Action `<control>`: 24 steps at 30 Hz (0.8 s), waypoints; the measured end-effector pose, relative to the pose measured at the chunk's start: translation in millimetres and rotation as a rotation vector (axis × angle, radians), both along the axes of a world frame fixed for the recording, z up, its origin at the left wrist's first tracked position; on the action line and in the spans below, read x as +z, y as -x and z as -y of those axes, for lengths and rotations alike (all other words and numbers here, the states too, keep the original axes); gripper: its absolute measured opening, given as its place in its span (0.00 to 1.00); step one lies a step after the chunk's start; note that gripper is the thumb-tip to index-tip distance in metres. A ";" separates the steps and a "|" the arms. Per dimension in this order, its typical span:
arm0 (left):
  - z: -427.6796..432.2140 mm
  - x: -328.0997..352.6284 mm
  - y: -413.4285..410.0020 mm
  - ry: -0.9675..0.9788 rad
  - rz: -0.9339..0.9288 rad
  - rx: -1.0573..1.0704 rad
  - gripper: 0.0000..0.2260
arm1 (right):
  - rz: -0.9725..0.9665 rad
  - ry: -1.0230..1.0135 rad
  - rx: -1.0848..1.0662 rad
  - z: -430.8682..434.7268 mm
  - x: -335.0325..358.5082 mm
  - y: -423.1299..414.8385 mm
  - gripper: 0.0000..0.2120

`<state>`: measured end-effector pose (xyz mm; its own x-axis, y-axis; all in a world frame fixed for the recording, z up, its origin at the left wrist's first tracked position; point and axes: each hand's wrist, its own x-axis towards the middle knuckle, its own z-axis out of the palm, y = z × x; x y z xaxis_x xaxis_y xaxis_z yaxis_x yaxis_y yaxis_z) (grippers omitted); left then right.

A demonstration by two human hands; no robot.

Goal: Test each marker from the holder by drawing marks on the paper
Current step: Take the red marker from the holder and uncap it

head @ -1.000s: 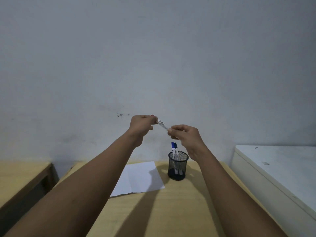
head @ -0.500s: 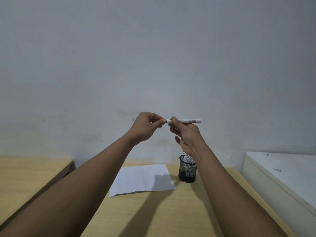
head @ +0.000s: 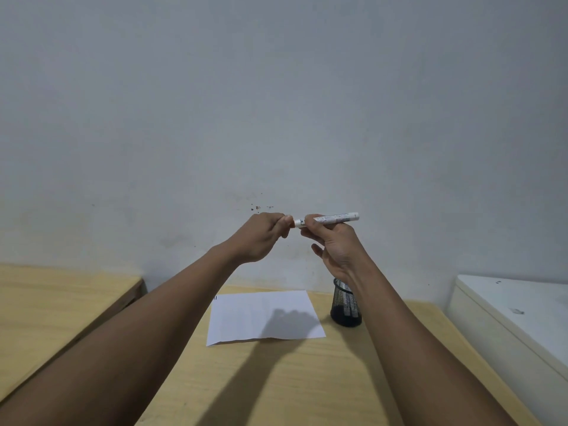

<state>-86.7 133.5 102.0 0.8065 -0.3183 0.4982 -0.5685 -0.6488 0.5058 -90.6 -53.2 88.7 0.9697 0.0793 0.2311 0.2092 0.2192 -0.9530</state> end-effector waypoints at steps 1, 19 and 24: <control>-2.9 -2.8 -1.5 0.022 -0.018 0.003 0.19 | -0.012 -0.002 0.000 -3.5 -3.2 -1.8 0.02; -128.0 -128.9 -30.0 -0.004 -0.107 0.332 0.05 | -0.166 0.106 -0.037 -84.7 -88.6 -57.2 0.07; -149.0 -182.4 -35.5 -0.041 -0.227 0.339 0.05 | -0.101 0.219 -0.050 -116.3 -123.7 -79.9 0.08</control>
